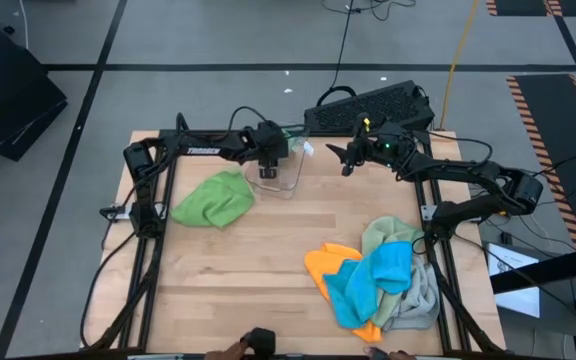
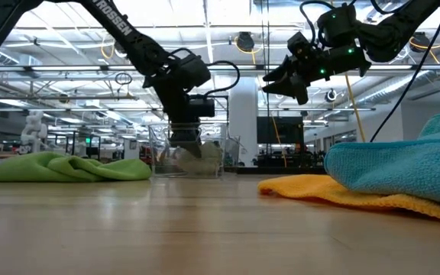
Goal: Fold microfiber towels
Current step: Put the folded light green towel into the transparent bin
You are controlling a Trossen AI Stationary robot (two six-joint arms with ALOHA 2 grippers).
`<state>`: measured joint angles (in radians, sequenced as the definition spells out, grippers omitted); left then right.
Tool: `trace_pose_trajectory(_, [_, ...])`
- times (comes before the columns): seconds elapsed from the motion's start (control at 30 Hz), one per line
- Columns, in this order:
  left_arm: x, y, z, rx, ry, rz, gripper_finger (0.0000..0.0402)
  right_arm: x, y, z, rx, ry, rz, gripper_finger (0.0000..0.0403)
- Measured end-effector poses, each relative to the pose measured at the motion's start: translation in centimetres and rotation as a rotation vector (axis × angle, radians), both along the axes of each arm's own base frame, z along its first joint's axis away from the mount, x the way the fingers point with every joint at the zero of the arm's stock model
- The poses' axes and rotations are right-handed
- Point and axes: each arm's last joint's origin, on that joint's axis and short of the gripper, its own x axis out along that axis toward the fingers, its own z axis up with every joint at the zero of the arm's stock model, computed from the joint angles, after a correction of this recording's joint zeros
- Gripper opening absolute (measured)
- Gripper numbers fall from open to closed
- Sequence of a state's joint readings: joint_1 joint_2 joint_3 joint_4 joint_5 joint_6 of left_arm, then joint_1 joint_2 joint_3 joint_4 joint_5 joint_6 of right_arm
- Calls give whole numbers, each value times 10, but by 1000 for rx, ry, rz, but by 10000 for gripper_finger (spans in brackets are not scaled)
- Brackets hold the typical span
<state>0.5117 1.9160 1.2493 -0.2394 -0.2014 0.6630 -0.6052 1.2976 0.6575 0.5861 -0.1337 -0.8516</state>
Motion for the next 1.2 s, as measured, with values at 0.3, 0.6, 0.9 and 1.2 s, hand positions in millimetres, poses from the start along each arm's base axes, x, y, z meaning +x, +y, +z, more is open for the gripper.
trace_pose_trajectory(0.3, [1,1,8,-173,-62,22,191,0,0,0,0,3,-6,226])
trace_pose_trajectory(0.6, [-6,5,25,-289,-104,66,191,0,0,0,4,4,-6,226])
trace_pose_trajectory(0.9, [-14,12,76,-217,-190,101,177,0,0,-1,6,5,-4,226])
trace_pose_trajectory(1.2, [-31,43,63,-212,-109,212,27,0,0,-1,6,5,-3,226])
